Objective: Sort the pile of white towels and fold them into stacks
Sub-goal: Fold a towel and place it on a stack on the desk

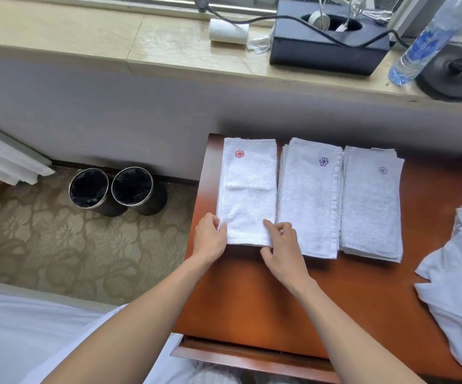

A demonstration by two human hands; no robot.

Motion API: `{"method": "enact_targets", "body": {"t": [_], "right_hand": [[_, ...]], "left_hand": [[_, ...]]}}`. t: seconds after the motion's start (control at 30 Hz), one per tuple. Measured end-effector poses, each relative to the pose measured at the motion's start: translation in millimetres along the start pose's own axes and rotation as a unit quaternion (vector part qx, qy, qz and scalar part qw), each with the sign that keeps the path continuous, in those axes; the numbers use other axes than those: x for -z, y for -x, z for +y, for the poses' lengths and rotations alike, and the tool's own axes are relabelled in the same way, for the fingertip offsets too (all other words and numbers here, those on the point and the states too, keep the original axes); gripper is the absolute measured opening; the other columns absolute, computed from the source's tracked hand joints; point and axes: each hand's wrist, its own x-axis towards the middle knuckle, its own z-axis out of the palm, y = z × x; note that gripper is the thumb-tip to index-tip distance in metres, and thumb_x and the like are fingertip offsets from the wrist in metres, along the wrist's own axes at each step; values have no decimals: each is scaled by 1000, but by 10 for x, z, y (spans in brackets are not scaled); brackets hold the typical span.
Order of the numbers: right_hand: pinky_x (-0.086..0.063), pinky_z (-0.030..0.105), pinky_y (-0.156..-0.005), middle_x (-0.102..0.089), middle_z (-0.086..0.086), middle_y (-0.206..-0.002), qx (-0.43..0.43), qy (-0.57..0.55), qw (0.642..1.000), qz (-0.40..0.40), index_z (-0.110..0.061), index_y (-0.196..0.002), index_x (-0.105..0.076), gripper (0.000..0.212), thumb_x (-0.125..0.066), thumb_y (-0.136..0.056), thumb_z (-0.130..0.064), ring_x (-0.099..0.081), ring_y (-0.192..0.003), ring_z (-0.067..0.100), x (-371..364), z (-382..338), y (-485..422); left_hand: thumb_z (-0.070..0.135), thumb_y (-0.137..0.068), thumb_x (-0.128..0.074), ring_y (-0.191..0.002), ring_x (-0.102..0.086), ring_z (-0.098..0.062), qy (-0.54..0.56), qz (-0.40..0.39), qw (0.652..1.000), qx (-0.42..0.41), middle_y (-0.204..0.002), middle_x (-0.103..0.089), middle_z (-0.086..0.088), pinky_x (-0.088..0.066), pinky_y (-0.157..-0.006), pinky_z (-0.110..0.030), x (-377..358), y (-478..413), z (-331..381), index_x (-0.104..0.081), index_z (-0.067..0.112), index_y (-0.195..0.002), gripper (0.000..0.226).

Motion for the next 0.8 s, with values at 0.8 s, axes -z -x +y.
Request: {"method": "enact_targets", "body": {"t": [0.8], "right_hand": [[-9, 34, -129, -19, 3, -172, 68, 89, 993, -28, -15, -161, -34, 62, -48, -100, -15, -14, -159, 21, 62, 149, 843]], "left_hand": [[19, -93, -52, -150, -27, -26, -321, -71, 903, -275, -160, -34, -3, -22, -120, -44, -212, 694, -134, -48, 21, -143, 51]]}}
